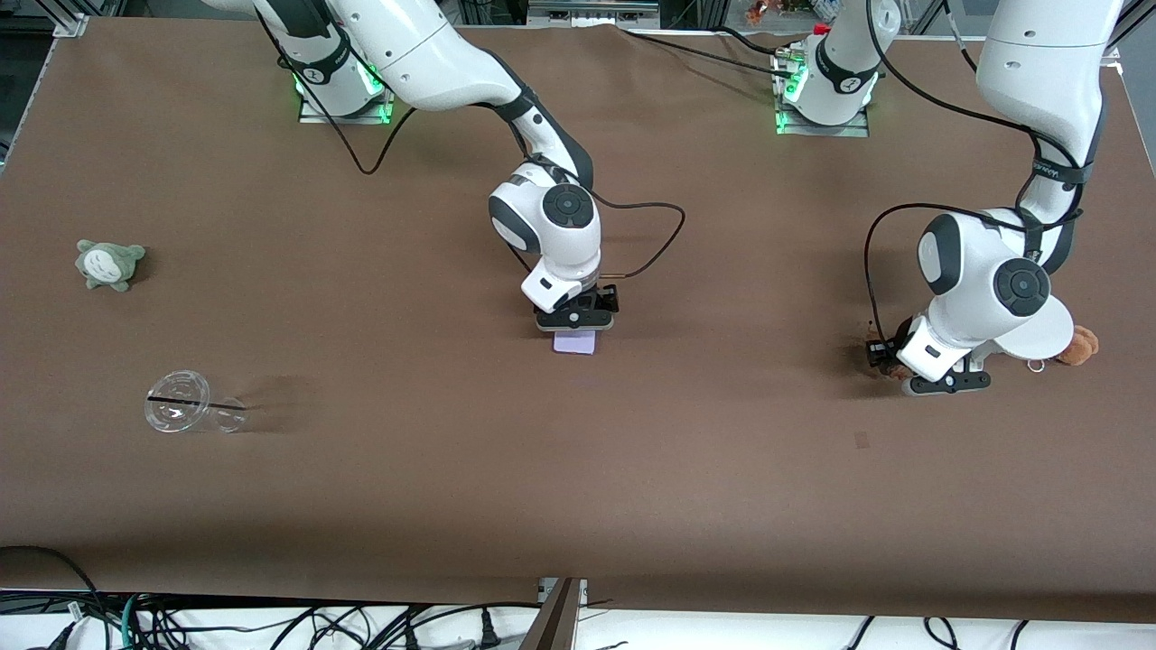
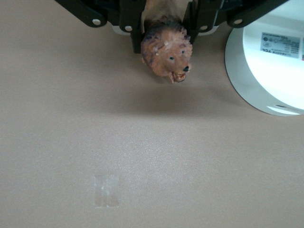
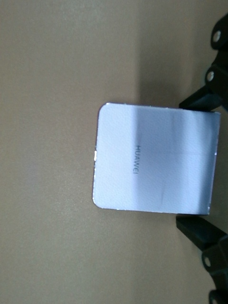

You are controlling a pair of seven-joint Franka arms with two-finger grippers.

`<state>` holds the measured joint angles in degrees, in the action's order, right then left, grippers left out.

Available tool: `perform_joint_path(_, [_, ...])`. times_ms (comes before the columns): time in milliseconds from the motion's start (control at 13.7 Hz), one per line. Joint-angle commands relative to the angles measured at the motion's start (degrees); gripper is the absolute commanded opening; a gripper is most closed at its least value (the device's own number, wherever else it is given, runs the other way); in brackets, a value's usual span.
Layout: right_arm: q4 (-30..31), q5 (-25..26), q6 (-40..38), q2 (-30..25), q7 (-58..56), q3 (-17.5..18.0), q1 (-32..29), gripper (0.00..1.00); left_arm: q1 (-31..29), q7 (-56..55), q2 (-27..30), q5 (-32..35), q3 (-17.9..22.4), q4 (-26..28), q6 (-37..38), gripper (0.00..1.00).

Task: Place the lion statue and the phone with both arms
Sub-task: 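Set the lion beside the white disc while the right gripper grasps the phone, then carry the phone toward the glass cup while the left gripper withdraws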

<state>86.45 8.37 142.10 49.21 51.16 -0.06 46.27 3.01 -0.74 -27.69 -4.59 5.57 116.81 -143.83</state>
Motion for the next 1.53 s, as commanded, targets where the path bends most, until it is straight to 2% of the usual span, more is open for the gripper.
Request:
perform_joint_path(0, [-1.5,1.2,0.7,1.4,-0.1,-1.0,0.2,0.73,-0.2,1.1,-0.3,0.1,-0.3,0.5,-1.4,0.0])
perform_joint_path(73, [-1.5,1.3,0.6,1.4,-0.2,-1.0,0.0,0.63,-0.2,1.1,-0.3,0.1,-0.3,0.5,-1.2,0.17])
perform_joint_path(146, [-1.5,1.3,0.5,1.3,-0.3,-1.0,-0.4,0.54,-0.2,1.0,-0.1,0.1,-0.4,0.1,-0.7,0.56])
perform_joint_path(219, [-1.5,1.3,0.3,1.1,-0.4,-1.0,-0.6,0.52,-0.2,1.1,0.4,0.1,-0.4,-0.3,-0.3,1.0])
perform_joint_path(365, [-1.3,1.3,-2.8,-0.7,-1.6,-1.0,-1.7,0.52,0.2,0.4,1.3,0.1,-0.9,-1.5,1.4,1.0])
perform_joint_path(657, [0.8,0.6,-13.0,-7.7,-10.9,-1.0,-7.1,0.52,0.3,-0.3,3.1,-0.2,-2.3,-11.5,18.1,1.0])
perform_joint_path(876, [5.3,0.0,-16.6,-13.4,-20.0,-1.0,-13.6,0.52,0.2,-2.5,6.7,0.1,-2.8,-16.3,25.9,1.0])
perform_joint_path(1169, [12.5,-4.9,-16.7,-19.3,-31.4,-1.1,-22.6,0.53,-1.2,-2.3,16.5,0.1,-2.1,-16.4,32.3,1.0])
perform_joint_path(1242, [14.3,-4.9,-16.2,-20.3,-33.0,-1.0,-25.0,0.53,-1.9,-2.3,19.3,0.1,-2.1,-17.5,36.4,1.0])
perform_joint_path(1388, [18.0,-4.9,-14.1,-21.2,-34.3,-1.0,-28.8,0.54,-2.2,-2.5,19.9,0.1,-2.1,-25.7,49.8,1.0])
perform_joint_path(1461, [21.0,-5.7,-10.7,-21.7,-35.7,-1.0,-31.0,0.55,-2.3,-2.5,19.8,0.1,-2.1,-28.4,53.5,1.0])
